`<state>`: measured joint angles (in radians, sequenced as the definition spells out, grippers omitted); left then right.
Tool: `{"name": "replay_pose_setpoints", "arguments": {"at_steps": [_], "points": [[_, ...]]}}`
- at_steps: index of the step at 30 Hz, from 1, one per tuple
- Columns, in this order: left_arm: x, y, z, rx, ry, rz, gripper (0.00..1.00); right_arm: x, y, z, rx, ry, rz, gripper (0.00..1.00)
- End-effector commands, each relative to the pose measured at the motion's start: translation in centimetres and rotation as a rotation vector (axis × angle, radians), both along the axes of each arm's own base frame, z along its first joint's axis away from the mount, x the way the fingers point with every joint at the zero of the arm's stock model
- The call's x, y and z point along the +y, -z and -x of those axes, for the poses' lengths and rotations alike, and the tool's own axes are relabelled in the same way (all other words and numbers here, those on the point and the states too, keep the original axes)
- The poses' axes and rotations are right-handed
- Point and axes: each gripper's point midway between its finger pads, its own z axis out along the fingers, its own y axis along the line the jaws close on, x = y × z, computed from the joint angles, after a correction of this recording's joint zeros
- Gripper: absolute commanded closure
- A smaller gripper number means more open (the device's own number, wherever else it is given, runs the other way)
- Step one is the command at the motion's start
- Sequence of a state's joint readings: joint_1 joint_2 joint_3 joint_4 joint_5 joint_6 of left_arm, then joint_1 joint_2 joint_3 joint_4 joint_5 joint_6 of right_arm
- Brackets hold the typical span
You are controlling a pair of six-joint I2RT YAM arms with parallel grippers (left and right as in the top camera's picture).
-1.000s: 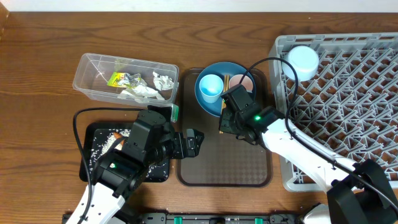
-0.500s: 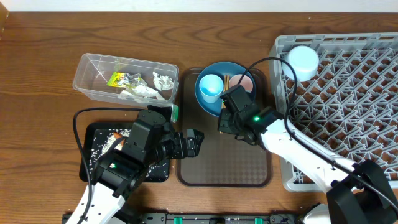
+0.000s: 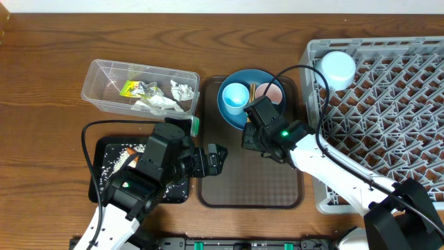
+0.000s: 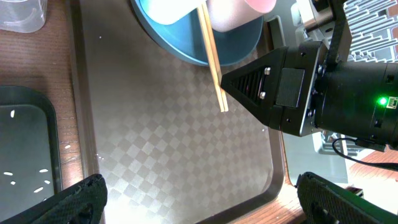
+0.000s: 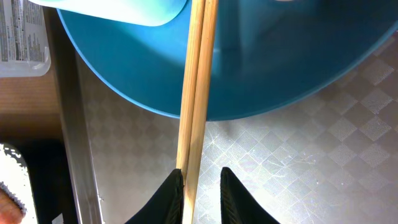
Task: Sort waste into correct bins and load items into the dishwasher rack
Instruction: 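Lift the chopstick with the right gripper and carry it right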
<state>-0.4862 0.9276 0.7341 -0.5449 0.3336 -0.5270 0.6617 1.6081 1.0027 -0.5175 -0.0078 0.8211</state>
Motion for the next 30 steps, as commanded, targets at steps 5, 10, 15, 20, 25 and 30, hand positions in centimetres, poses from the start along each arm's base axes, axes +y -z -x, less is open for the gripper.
{"name": "replay_pose_setpoints", "arguments": {"at_steps": [5, 10, 15, 20, 25, 30], "points": [[0.16, -0.10, -0.18, -0.006, -0.007, -0.003, 0.00, -0.28, -0.24, 0.59, 0.012, 0.014, 0.007, 0.83], [0.16, -0.10, -0.18, -0.006, -0.008, -0.003, 0.00, -0.24, -0.26, 0.57, 0.010, 0.014, 0.005, 0.83], [0.16, -0.10, -0.18, -0.006, -0.008, -0.003, 0.00, -0.21, -0.29, 0.51, 0.008, 0.014, 0.003, 0.83], [0.16, -0.10, -0.18, -0.006, -0.008, -0.003, 0.00, -0.17, -0.32, 0.45, 0.007, 0.018, 0.000, 0.82], [0.16, -0.10, -0.18, -0.006, -0.007, -0.003, 0.00, 0.03, -0.33, 0.60, 0.010, 0.025, -0.005, 0.82], [0.16, -0.10, -0.18, -0.006, -0.007, -0.003, 0.00, 0.40, -0.46, 0.54, 0.001, 0.018, -0.014, 0.81]]}}
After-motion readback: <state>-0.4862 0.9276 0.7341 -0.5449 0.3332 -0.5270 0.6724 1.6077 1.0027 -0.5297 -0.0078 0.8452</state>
